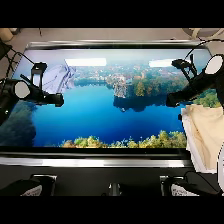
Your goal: Fold the shirts.
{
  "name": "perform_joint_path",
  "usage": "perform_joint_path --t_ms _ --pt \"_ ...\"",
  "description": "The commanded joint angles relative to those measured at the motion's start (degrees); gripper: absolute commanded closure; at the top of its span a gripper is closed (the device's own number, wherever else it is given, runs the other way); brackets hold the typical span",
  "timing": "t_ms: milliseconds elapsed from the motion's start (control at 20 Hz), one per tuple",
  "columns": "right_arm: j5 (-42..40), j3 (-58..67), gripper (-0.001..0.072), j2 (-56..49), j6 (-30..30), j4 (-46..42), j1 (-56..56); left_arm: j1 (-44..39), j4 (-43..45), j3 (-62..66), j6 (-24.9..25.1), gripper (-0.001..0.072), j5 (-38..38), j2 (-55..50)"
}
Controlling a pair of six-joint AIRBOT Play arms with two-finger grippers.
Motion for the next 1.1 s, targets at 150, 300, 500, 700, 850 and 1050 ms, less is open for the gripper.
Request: perform_joint_path --t_ms 150,300,500,700,850,1050 --pt "0.0 0.07 0.0087 -0.04 0.02 0.02 0.04 0.04 0.0 -0.02 0.02 -0.0013 0.0 0.02" --pt "0.0 0.07 0.0087 -0.04 0.02 0.02 0.04 0.04 0.0 -0.02 0.02 -0.0013 0.0 0.02" --pt "0.0 0.07 0.0087 -0.04 0.02 0.02 0.04 0.07 0.0 -0.02 0.02 -0.0013 0.0 0.02" --pt "-3.91 0.07 0.0087 -0.04 -0.17 0.02 0.04 0.0 -0.04 -0.13 -0.04 -0.0013 4.0 -0.15" --pt "-9.53 0.07 0.0087 -0.04 -0.17 0.0 0.04 -0.04 -0.07 -0.13 -1.95 -0.0013 11.65 -0.33" --pt "-15.74 0.07 0.0087 -0.07 -0.2 0.02 0.04 -0.02 -0.11 -0.11 -1.95 -0.0013 22.77 -0.94"
